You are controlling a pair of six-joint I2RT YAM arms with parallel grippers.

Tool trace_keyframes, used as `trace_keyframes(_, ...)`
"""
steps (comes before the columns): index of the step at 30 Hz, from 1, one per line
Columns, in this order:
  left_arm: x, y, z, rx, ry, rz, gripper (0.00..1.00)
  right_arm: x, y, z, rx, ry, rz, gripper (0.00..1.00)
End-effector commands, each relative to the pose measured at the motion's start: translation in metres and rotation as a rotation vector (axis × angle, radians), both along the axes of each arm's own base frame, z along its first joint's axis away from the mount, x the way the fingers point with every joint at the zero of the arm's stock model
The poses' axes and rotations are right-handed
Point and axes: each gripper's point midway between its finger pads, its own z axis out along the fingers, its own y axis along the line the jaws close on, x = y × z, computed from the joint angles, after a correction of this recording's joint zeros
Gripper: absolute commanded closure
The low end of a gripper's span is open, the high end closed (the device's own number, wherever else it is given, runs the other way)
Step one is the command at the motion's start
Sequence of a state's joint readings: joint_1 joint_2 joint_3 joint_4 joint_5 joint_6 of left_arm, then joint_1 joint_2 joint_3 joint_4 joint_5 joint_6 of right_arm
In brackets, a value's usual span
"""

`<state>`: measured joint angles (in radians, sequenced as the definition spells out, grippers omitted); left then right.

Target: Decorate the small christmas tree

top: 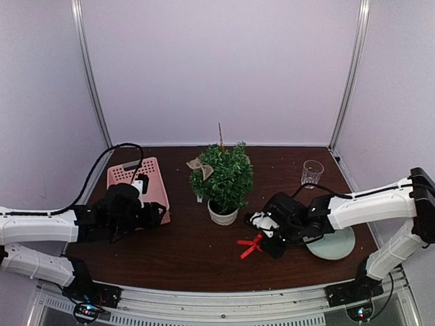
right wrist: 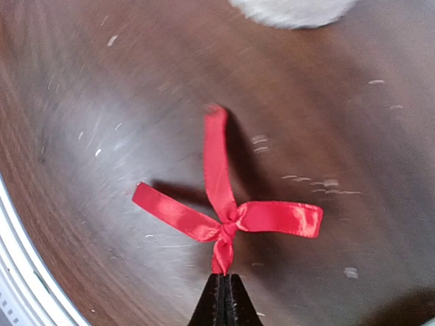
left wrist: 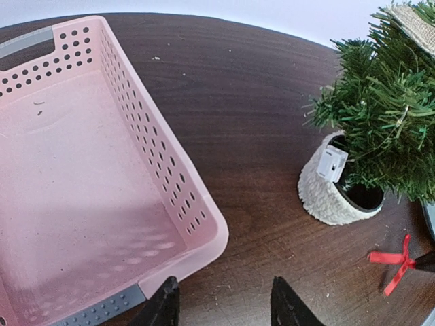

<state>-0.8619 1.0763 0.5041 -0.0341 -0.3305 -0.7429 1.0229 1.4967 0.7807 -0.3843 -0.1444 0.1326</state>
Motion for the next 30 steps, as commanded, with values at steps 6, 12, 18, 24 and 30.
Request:
trace_keyframes(6, 0.007, -0.002, 0.02, -0.026, -0.033, -0.016, 0.55, 0.02, -0.027, 0.037, -0.137, -0.055, 0.187, 1.0)
trace_keyframes(12, 0.01, -0.004, 0.02, -0.034, -0.039, -0.019, 0.55, -0.016, -0.035, 0.039, -0.13, -0.02, 0.487, 1.0)
trace_keyframes(18, 0.009, -0.004, 0.015, -0.036, -0.025, -0.017, 0.55, 0.005, -0.047, 0.024, -0.297, -0.13, 0.612, 0.99)
trace_keyframes(24, 0.013, -0.009, 0.022, -0.054, -0.047, -0.023, 0.55, 0.044, -0.045, 0.013, -0.362, -0.225, 0.579, 0.83)
trace_keyframes(30, 0.014, -0.007, 0.025, -0.048, -0.05, -0.023, 0.55, 0.091, -0.054, 0.043, -0.436, -0.34, 0.31, 0.47)
